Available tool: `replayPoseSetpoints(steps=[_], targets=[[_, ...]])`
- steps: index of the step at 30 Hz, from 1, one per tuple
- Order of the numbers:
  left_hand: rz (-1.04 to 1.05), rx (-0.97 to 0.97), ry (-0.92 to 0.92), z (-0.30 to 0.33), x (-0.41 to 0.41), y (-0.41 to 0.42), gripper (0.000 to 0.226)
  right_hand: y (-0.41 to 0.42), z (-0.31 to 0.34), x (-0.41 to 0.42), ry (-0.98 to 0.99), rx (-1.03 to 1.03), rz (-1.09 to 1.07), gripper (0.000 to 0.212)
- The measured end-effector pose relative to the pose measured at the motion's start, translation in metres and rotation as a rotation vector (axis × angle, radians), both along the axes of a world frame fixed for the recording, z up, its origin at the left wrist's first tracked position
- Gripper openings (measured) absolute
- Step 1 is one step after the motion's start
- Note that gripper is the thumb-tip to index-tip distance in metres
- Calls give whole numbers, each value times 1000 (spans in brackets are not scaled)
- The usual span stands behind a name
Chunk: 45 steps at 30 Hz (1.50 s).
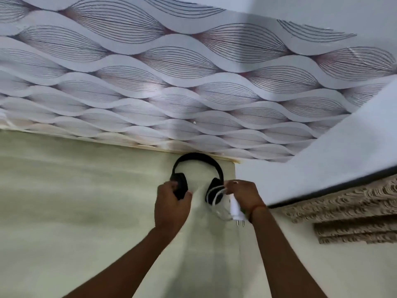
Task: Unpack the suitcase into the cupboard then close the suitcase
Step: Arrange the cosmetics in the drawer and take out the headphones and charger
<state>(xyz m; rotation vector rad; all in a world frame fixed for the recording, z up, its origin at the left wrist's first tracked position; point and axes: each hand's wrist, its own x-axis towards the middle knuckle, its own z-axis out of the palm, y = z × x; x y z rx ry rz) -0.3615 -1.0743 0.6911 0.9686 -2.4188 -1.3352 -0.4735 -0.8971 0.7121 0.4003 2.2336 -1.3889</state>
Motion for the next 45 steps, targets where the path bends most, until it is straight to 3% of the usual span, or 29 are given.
replayPoseSetpoints(steps=[1,4,6,8,10,12,14,16,18,20,22,26,30,33,35,39,42,45], targets=[[-98,65,58,5,8,5,48,-6,10,10,-15,-70,6,19],[-381,387,103,23,30,19,68,-30,43,42,-114,-288,89,20],[-382,450,136,32,45,20,68,-44,59,59,-159,-346,194,24],[-255,443,198,45,58,16,57,-52,71,68,-198,-351,270,23],[-74,254,243,54,77,9,57,-59,81,77,-257,-355,320,20],[26,-125,176,55,98,-2,61,-67,89,86,-300,-342,397,22],[23,-233,95,59,122,-9,66,-76,98,100,-344,-354,506,30],[-41,-139,65,68,146,-10,61,-87,109,114,-344,-340,583,31],[-75,-53,42,77,166,-6,40,-100,118,125,-315,-350,647,28],[47,234,67,86,182,-4,22,-115,130,140,-339,-395,696,28],[255,453,139,94,194,-10,26,-131,132,152,-349,-439,715,29],[559,517,222,105,213,-44,29,-176,129,184,-273,-382,747,24],[633,561,224,97,221,-90,23,-227,122,210,-199,-233,819,10],[690,704,211,77,223,-133,20,-272,102,222,-41,-153,881,33],[675,807,197,62,223,-160,21,-302,85,229,4,-153,806,29],[636,1113,380,49,222,-206,43,-358,54,226,77,-99,751,40],[536,1066,479,39,219,-243,35,-402,42,219,190,-57,779,31],[498,944,512,25,215,-281,28,-439,34,211,207,-49,842,39]])
